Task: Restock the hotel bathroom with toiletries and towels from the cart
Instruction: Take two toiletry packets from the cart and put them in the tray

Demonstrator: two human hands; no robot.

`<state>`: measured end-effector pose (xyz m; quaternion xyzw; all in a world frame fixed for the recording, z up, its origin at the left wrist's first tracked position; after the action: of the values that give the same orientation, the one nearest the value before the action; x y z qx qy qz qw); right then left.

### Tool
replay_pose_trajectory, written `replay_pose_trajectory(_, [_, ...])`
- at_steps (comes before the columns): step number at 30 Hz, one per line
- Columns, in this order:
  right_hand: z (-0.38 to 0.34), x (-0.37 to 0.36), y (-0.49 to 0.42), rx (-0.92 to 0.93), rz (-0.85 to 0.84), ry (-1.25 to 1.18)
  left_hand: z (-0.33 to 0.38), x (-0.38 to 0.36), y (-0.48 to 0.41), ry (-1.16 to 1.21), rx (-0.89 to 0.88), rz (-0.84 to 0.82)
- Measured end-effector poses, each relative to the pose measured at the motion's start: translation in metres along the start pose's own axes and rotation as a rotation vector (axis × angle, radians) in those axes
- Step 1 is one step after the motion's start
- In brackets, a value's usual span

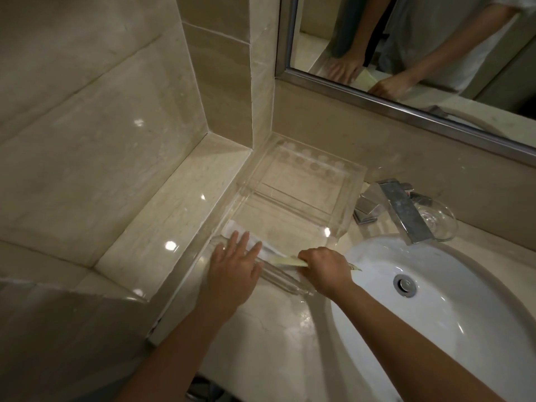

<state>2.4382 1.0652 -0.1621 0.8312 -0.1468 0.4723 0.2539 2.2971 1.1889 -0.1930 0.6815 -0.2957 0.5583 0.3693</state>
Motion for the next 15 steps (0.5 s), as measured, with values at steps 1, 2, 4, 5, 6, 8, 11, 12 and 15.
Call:
replay_pose_trajectory(1, [-0.001,-0.002,-0.001,0.007,-0.031,0.041,0.000,-0.002,0.000,-0.017,-0.025,-0.009])
replay_pose_trajectory(2, [-0.002,-0.003,-0.002,0.013,-0.068,0.073,0.000,-0.004,0.001,-0.021,-0.041,-0.012])
replay_pose_trajectory(4, [-0.003,-0.003,-0.005,0.011,-0.121,0.092,0.000,-0.008,0.002,-0.030,-0.053,-0.025])
replay_pose_trajectory(5, [-0.003,-0.002,-0.008,0.003,-0.133,0.065,-0.001,-0.010,0.003,-0.036,-0.057,-0.032])
replay_pose_trajectory(6, [-0.004,0.002,-0.010,-0.004,-0.131,0.008,-0.002,-0.011,0.003,-0.040,-0.063,-0.024])
replay_pose_trajectory(8, [-0.006,0.010,-0.016,-0.033,-0.139,-0.190,-0.002,-0.009,0.002,-0.036,-0.062,-0.017])
replay_pose_trajectory(11, [-0.013,0.023,-0.024,-0.139,-0.228,-0.588,-0.003,0.000,-0.004,0.035,-0.027,0.045])
replay_pose_trajectory(12, [-0.017,0.027,-0.026,-0.166,-0.258,-0.664,-0.004,0.003,-0.008,0.108,-0.005,0.071])
replay_pose_trajectory(15, [-0.026,0.034,-0.031,-0.201,-0.389,-0.747,-0.007,0.021,-0.021,0.624,0.109,0.012])
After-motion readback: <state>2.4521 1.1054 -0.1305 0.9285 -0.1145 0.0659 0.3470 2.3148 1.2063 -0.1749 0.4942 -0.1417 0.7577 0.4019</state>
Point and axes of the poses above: each hand's wrist, its own y-axis away from the middle knuckle, its own x-axis out of the back of the hand, z = x × y, the point moved 4 cm from there along -y, towards the middle knuckle, and after that the axes turned 15 degrees about -y, right-handed, at the moved point
